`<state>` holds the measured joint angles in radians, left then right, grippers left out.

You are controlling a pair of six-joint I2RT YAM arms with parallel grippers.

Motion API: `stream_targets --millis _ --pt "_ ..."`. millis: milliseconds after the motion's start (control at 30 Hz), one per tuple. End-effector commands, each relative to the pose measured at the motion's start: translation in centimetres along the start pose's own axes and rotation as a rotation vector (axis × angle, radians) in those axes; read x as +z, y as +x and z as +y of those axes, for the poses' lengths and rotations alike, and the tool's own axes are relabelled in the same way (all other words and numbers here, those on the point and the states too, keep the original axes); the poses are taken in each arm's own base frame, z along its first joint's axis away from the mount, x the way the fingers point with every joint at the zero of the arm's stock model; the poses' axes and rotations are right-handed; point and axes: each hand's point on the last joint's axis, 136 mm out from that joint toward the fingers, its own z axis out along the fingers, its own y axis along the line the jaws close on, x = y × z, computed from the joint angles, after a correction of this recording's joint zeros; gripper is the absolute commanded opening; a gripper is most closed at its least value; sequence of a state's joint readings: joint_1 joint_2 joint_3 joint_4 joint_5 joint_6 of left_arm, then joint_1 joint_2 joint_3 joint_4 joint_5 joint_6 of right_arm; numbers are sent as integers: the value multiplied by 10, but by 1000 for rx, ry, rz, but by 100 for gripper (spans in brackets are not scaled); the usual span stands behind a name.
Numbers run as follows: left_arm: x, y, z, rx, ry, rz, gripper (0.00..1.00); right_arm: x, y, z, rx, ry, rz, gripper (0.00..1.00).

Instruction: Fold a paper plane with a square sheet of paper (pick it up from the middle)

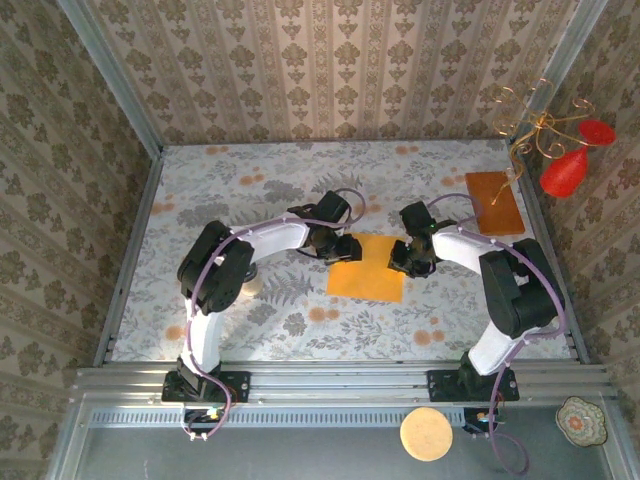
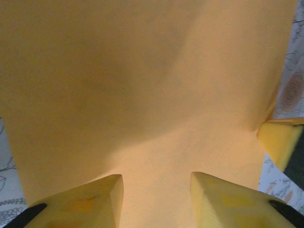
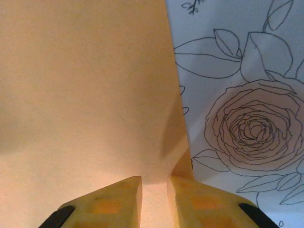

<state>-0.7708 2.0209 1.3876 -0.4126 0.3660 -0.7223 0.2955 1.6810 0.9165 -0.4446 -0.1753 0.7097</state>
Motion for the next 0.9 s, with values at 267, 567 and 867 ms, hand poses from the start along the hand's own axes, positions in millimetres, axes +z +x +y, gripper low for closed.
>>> stream_targets --millis 267,567,867 --pt "13 8 35 -106 -53 14 30 16 6 9 -18 -42 63 23" --pt "10 7 41 -108 -36 -42 29 22 6 26 -16 -129 84 23" --pt "2 9 44 -106 19 -67 30 21 2 23 -15 -109 67 22"
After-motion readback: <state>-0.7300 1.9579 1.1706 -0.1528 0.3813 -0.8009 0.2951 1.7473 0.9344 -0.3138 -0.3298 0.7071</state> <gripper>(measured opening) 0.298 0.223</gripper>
